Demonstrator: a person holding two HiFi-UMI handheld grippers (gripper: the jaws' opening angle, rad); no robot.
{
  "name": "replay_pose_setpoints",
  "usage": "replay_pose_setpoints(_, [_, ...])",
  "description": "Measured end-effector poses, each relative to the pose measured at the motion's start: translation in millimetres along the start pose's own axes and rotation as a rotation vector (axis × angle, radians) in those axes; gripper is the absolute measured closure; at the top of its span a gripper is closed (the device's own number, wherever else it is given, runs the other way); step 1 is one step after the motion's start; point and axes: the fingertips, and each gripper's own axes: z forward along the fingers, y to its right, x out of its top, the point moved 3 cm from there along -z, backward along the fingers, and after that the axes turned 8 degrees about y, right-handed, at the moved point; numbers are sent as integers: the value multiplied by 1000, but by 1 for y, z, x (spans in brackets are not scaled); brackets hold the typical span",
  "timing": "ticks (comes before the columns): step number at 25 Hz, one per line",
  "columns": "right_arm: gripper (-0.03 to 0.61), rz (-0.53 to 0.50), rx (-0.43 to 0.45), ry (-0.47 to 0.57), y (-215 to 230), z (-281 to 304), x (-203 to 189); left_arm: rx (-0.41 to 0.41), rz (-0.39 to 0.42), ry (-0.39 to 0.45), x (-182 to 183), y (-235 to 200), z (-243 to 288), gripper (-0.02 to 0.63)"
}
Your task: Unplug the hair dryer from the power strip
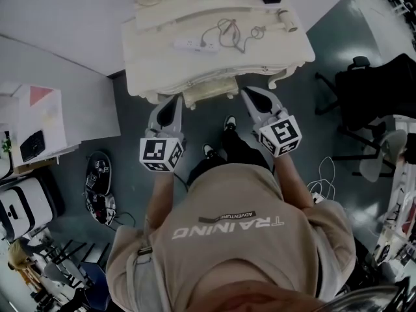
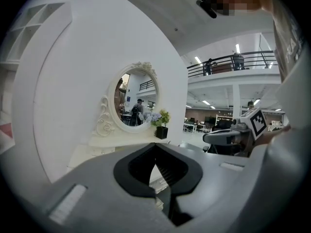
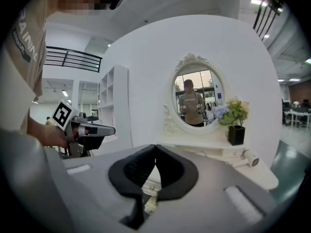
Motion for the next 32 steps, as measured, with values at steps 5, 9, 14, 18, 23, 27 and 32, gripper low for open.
replay_pose_setpoints(5, [575, 14, 44, 11, 35, 24, 0, 33, 22, -4, 10, -2, 35, 612])
replay_pose_setpoints(9, [575, 14, 89, 47, 70, 55, 13, 54, 56, 1, 25, -4, 77, 612])
replay_pose_setpoints(14, [574, 32, 148, 45, 109, 91, 12, 41, 111, 7, 30, 9, 131, 612])
replay_pose_setpoints(18, [575, 48, 207, 43, 127, 108, 10, 64, 110, -12, 27, 12, 156, 612])
replay_pose_setpoints(23, [575, 61, 245, 30, 147, 124, 4, 107, 88, -51, 18, 4, 176, 612])
replay_pose_setpoints(27, [575, 82, 259, 27, 152, 137, 3, 116, 98, -48, 25, -5, 190, 612])
replay_pose_setpoints(32, [575, 79, 275, 17, 154, 152, 2, 125, 114, -36, 27, -19, 201, 612])
